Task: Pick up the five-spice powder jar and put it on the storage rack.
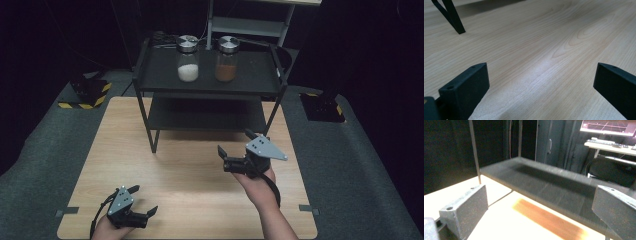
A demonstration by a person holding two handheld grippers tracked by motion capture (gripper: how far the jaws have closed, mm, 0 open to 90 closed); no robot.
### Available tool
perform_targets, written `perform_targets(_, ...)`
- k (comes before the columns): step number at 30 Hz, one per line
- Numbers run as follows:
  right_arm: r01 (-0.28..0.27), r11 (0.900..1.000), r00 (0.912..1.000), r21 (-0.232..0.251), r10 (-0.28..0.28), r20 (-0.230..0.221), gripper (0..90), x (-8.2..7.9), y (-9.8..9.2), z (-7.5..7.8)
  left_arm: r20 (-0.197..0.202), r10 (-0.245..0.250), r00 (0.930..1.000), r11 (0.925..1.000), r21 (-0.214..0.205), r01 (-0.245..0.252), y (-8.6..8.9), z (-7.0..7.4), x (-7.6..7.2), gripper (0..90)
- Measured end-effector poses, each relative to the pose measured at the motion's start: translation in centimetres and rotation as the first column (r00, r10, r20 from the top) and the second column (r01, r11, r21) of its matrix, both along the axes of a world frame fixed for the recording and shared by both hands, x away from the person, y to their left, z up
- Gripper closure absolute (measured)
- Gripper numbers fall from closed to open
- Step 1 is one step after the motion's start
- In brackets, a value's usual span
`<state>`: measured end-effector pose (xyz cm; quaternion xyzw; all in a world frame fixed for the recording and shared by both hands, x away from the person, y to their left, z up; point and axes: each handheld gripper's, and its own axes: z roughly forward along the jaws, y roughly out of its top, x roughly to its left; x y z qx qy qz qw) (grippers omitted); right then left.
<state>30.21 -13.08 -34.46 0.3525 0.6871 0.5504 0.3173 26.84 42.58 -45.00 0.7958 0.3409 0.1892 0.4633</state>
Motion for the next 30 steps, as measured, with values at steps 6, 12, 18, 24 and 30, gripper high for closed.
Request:
perform_targets(6,-0.003,1.0,0.9992,-0.003,0.002,-0.04,0.0,-0.8,-0.4,-3.0,0.01,0.0,1.0,0.9999,0.012,0.0,-0.1,0.0,-0.2,0.5)
perform_targets(12,0.008,1.0,0.996,-0.003,-0.008,-0.089,0.0,-1.5,-0.9,-5.8,0.017,-0.001,0.9998,0.9999,0.016,0.001,-0.2,0.0,-0.4,0.5)
perform_targets(18,0.019,0.9998,0.9924,-0.006,-0.019,-0.122,0.0,-1.9,-1.2,-7.5,0.017,0.0,0.9999,0.9997,0.024,0.0,-0.2,0.1,-0.4,0.5)
perform_targets(24,0.035,0.999,0.9869,-0.029,-0.039,-0.157,0.0,-2.5,-1.6,-9.4,0.02,-0.006,0.9998,0.9997,0.025,0.005,-0.2,0.0,-0.4,0.5)
perform_targets(30,0.041,0.9983,0.9816,-0.042,-0.048,-0.185,0.0,-3.1,-1.7,-10.8,0.023,-0.004,0.9997,0.9995,0.03,0.003,-0.3,0.1,-0.5,0.5)
